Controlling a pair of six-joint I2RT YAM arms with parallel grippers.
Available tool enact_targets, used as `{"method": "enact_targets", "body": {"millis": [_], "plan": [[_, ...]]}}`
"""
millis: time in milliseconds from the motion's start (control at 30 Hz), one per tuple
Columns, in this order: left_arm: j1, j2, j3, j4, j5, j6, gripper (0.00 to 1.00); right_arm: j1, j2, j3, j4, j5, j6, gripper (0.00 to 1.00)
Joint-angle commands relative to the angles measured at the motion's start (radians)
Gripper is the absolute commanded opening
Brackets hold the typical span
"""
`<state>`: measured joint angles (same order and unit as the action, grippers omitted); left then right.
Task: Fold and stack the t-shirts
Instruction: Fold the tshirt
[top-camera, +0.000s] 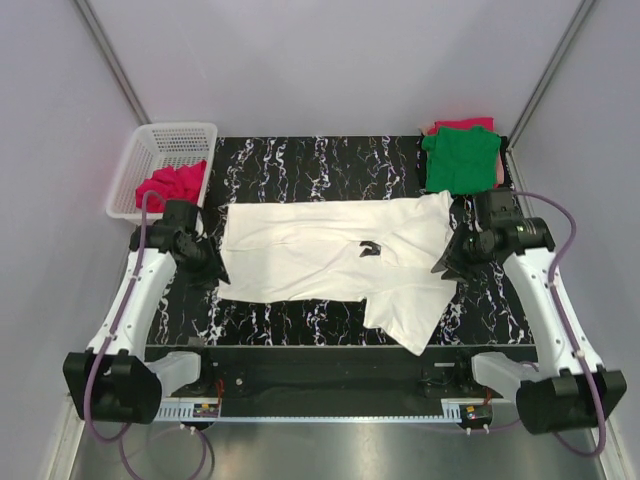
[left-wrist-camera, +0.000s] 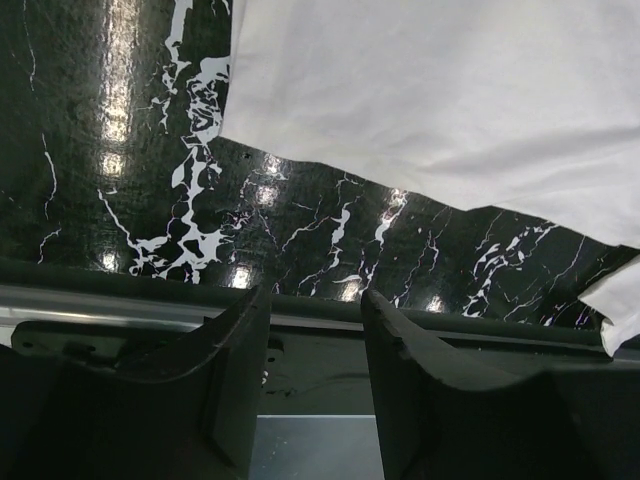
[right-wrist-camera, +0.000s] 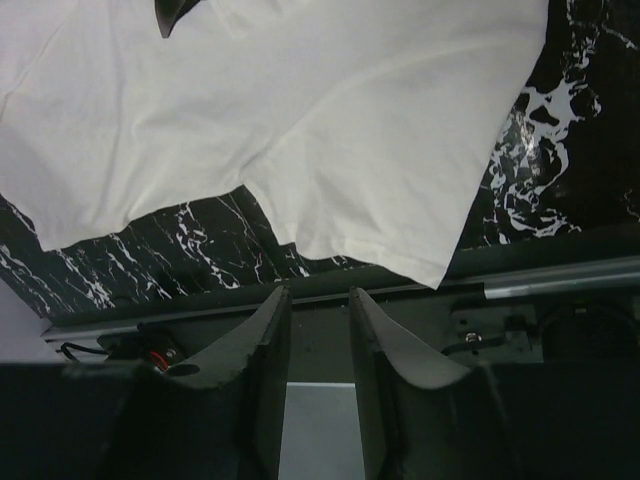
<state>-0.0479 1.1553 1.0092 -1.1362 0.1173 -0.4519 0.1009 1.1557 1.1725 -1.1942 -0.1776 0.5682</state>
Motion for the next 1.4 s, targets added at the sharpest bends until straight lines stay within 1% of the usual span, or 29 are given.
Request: {"method": "enact_targets", "body": {"millis": [0, 133, 200, 233, 300, 367, 433, 533, 567, 633, 700, 767, 800, 867, 933, 967, 1000, 1033, 1100, 1233, 1300, 1367], "plan": [[-0.003, -0.085, -0.012, 0.029, 0.053, 0.03, 0.46, 0.025, -0.132, -0.063, -0.07, -0.034, 0.076, 0.37], [-0.004, -0.15, -0.059, 0.029, 0.062, 0.005, 0.46, 0.056, -0.246, -0.135, -0.131, -0.036, 0.098, 0.36], [-0.006, -0.167, -0.083, 0.027, 0.064, 0.009, 0.46, 0.057, -0.296, -0.21, -0.149, -0.074, 0.114, 0.37], [-0.004, -0.183, -0.107, 0.02, 0.053, 0.009, 0.46, 0.06, -0.35, -0.232, -0.156, -0.082, 0.116, 0.38], [-0.004, -0.206, -0.132, 0.021, 0.051, 0.007, 0.46, 0.077, -0.393, -0.225, -0.166, -0.063, 0.151, 0.39], [-0.004, -0.221, -0.168, 0.032, 0.041, -0.014, 0.46, 0.077, -0.392, -0.217, -0.18, -0.057, 0.147, 0.38], [-0.004, -0.224, -0.187, 0.038, 0.051, -0.039, 0.46, 0.077, -0.348, -0.209, -0.189, -0.045, 0.128, 0.38], [-0.004, -0.223, -0.175, 0.046, 0.052, -0.057, 0.46, 0.079, -0.295, -0.203, -0.154, -0.037, 0.095, 0.38], [-0.004, -0.223, -0.166, 0.044, 0.045, -0.06, 0.46, 0.077, -0.284, -0.208, -0.121, -0.025, 0.081, 0.39], [-0.004, -0.215, -0.149, 0.046, 0.054, -0.073, 0.46, 0.079, -0.254, -0.212, -0.081, -0.051, 0.075, 0.39], [-0.004, -0.218, -0.147, 0.056, 0.058, -0.096, 0.46, 0.079, -0.26, -0.246, 0.019, -0.138, 0.11, 0.39], [-0.004, -0.226, -0.152, 0.065, 0.055, -0.105, 0.46, 0.079, -0.281, -0.31, 0.12, -0.181, 0.189, 0.39], [-0.004, -0.227, -0.152, 0.07, 0.062, -0.105, 0.46, 0.079, -0.295, -0.329, 0.137, -0.169, 0.208, 0.38], [-0.004, -0.22, -0.15, 0.075, 0.071, -0.102, 0.46, 0.079, -0.283, -0.369, 0.128, -0.105, 0.226, 0.36], [-0.004, -0.217, -0.144, 0.072, 0.07, -0.091, 0.46, 0.082, -0.223, -0.367, 0.085, -0.07, 0.219, 0.36], [-0.004, -0.217, -0.143, 0.073, 0.068, -0.088, 0.46, 0.082, -0.203, -0.36, 0.075, -0.016, 0.194, 0.37], [-0.004, -0.215, -0.142, 0.072, 0.067, -0.085, 0.46, 0.082, -0.171, -0.347, 0.064, 0.022, 0.188, 0.38], [-0.004, -0.215, -0.142, 0.072, 0.068, -0.084, 0.46, 0.082, -0.157, -0.317, 0.039, 0.096, 0.179, 0.39], [-0.004, -0.212, -0.142, 0.072, 0.065, -0.08, 0.47, 0.082, -0.107, -0.297, 0.033, 0.13, 0.168, 0.4], [-0.004, -0.197, -0.13, 0.072, 0.064, -0.071, 0.47, 0.082, 0.037, -0.22, -0.079, 0.268, 0.139, 0.39], [-0.004, -0.195, -0.116, 0.069, 0.059, -0.071, 0.47, 0.082, 0.091, -0.203, -0.085, 0.256, 0.145, 0.39], [-0.004, -0.192, -0.104, 0.064, 0.058, -0.073, 0.47, 0.082, 0.131, -0.149, -0.136, 0.26, 0.174, 0.39]]}}
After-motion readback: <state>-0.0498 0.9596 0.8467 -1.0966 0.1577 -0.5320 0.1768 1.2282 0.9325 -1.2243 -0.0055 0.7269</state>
